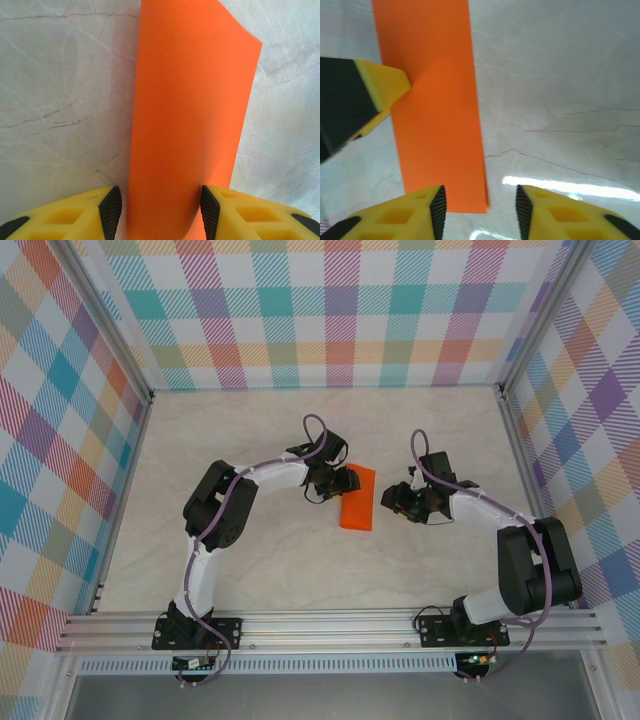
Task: Fold a paper plane with a square sheet of paper (fold left side to right side)
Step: First fold in half a square sheet of paper at the center of the table, then hold the square sheet of paper at the center of the table.
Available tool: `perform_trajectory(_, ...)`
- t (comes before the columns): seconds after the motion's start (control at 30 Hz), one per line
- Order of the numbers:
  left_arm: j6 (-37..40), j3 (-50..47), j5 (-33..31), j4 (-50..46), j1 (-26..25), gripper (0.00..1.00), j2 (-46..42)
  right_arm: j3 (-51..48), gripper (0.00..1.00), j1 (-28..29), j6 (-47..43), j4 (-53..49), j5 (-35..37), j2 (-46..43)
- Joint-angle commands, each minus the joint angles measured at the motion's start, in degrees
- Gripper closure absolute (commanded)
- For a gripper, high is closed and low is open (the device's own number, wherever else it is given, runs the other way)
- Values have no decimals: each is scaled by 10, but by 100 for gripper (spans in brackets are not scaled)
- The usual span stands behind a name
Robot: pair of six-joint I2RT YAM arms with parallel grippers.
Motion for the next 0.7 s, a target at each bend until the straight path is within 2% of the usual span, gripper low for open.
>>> perform_trajectory(0.0, 8, -6, -20, -36, -10, 51, 33, -22, 69, 4, 52, 124, -81, 35)
perform_trajectory(0.07, 8, -7, -19, -36, -10, 51, 32, -20, 80, 4, 69, 163, -95, 64)
perform_trajectory(0.13, 8, -7, -19, -36, -10, 51, 31, -14, 86, 4, 76, 183, -96, 88)
perform_trajectory(0.23, 8, -10, -19, -36, -10, 51, 30, -1, 89, 4, 81, 203, -102, 120)
perform_trajectory(0.67, 6, -13, -19, -34, -10, 51, 26, 42, 91, 4, 60, 176, -93, 191)
